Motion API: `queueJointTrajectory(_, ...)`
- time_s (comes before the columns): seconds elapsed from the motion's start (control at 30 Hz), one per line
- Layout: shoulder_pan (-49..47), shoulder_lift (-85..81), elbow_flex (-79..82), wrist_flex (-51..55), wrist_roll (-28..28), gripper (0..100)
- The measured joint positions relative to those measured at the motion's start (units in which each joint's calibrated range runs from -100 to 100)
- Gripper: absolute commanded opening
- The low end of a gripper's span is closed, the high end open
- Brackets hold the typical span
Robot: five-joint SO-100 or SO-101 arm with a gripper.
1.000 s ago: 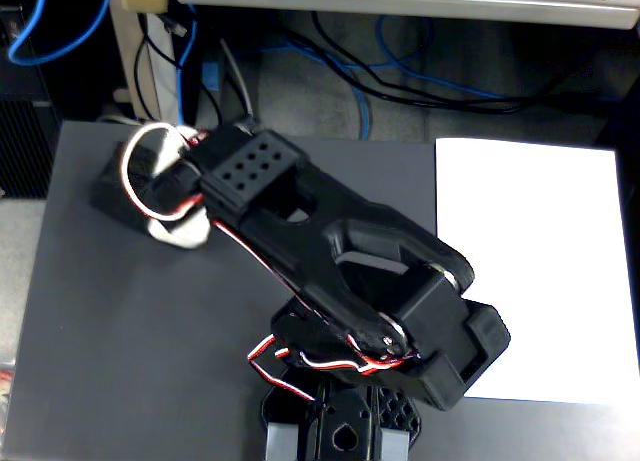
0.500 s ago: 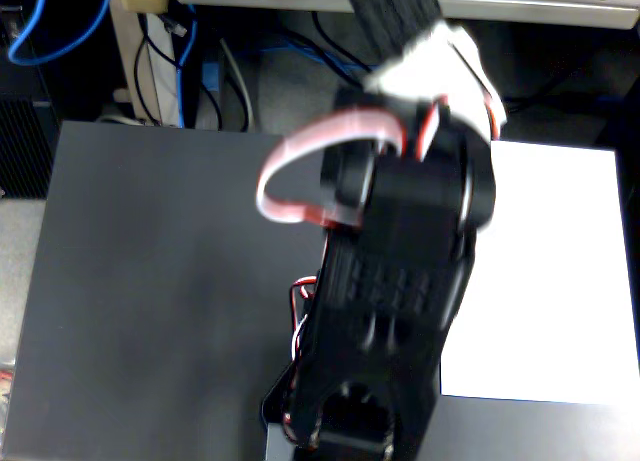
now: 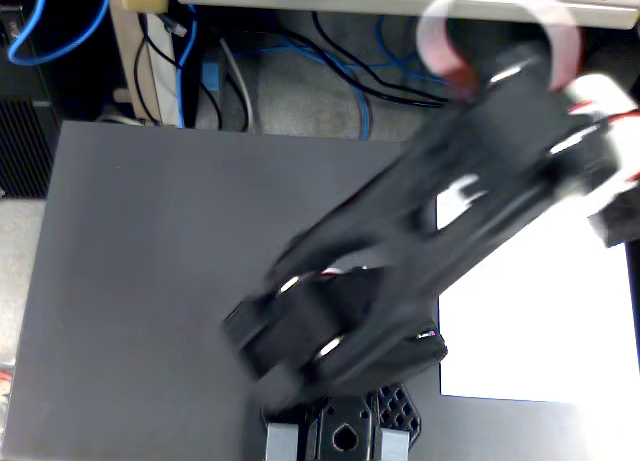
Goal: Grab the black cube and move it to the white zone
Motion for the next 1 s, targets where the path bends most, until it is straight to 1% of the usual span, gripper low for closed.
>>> queueJointTrajectory(0.13, 0.59, 29.21, 0.82, -13.01, 0.1, 1)
queueJointTrajectory(0.17, 0.66, 36.2, 0.82, -14.81, 0.1, 1)
queueJointTrajectory(0.2, 0.66, 39.53, 0.82, -15.23, 0.1, 1)
queueJointTrajectory(0.37, 0.66, 40.2, 1.92, -15.23, 0.1, 2)
queueJointTrajectory(0.43, 0.52, 40.2, 1.92, -12.58, 0.1, 2)
queueJointTrajectory(0.53, -3.84, 40.2, 1.92, -10.1, 0.1, 2)
queueJointTrajectory(0.73, -4.43, 40.2, 1.92, -9.67, 0.1, 2)
queueJointTrajectory(0.8, -4.28, 40.2, 1.92, -8.99, 0.1, 2)
queueJointTrajectory(0.9, 0.59, 40.2, 1.92, -8.81, 0.1, 2)
queueJointTrajectory(0.97, 0.74, 40.2, 1.92, -8.81, 0.1, 2)
queueJointTrajectory(1.0, 0.89, 40.2, 1.92, -8.81, 0.1, 6)
